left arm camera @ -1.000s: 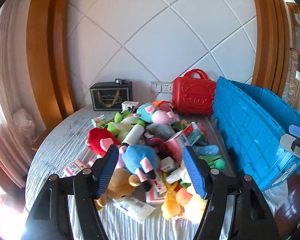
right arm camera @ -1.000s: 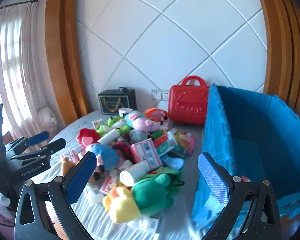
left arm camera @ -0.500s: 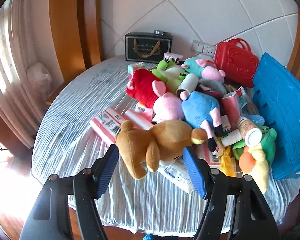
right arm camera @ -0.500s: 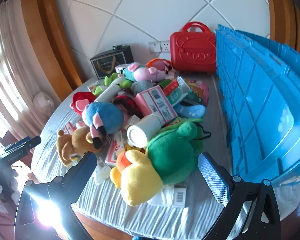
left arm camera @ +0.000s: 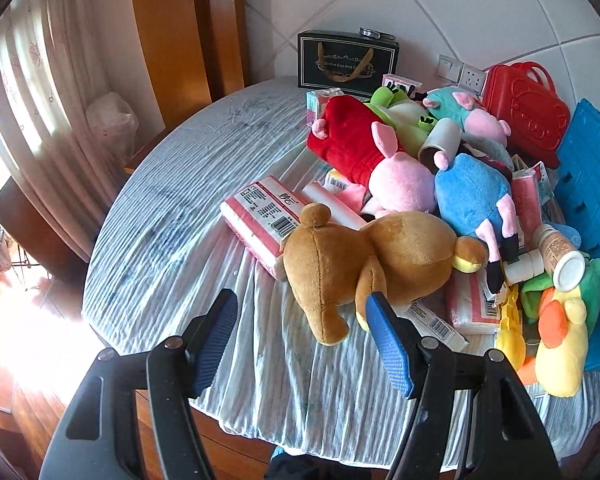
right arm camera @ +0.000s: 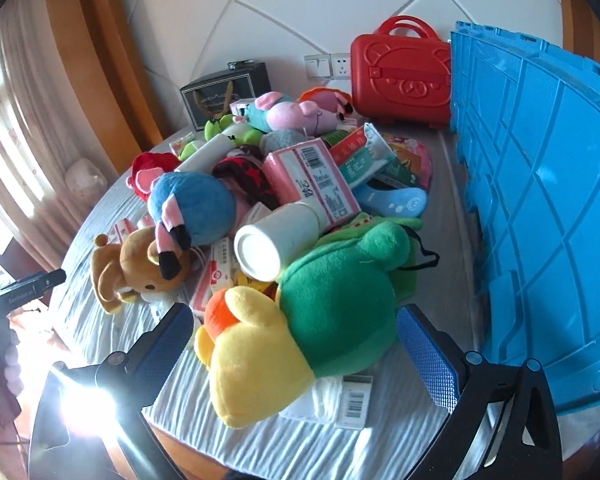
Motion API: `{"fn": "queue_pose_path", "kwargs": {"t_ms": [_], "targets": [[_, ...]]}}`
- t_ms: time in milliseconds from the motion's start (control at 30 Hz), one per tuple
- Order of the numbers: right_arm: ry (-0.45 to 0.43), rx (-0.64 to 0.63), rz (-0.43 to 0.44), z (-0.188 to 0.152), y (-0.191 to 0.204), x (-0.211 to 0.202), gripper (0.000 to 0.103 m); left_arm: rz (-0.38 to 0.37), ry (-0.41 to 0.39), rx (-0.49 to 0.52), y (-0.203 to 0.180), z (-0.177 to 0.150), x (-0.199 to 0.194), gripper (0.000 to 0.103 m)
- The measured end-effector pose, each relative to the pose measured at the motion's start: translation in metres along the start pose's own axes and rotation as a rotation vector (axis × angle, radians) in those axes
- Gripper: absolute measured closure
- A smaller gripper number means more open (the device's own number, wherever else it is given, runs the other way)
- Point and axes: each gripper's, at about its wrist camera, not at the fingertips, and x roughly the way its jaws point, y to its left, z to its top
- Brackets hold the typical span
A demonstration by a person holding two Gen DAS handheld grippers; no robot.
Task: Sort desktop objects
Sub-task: 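Withdraw both tools from the crate back toward the pile, then grasp the brown teddy bear with the left tool while the right tool grips it too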
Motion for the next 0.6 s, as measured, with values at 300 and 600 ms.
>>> {"fn": "queue_pose_path", "kwargs": {"t_ms": [300,600], "targets": [[-0.04,-0.115,0.109,0.012,0.082,0.024,0.0,-0.002,-0.009,0.107,-0.001,-0.014,0.043,0.037],[0.077,-0.137,0.187,-0.006,0.166,0.107,0.001,-0.111,0.045,0.197,-0.005,-0.018,0.099,0.037]]}}
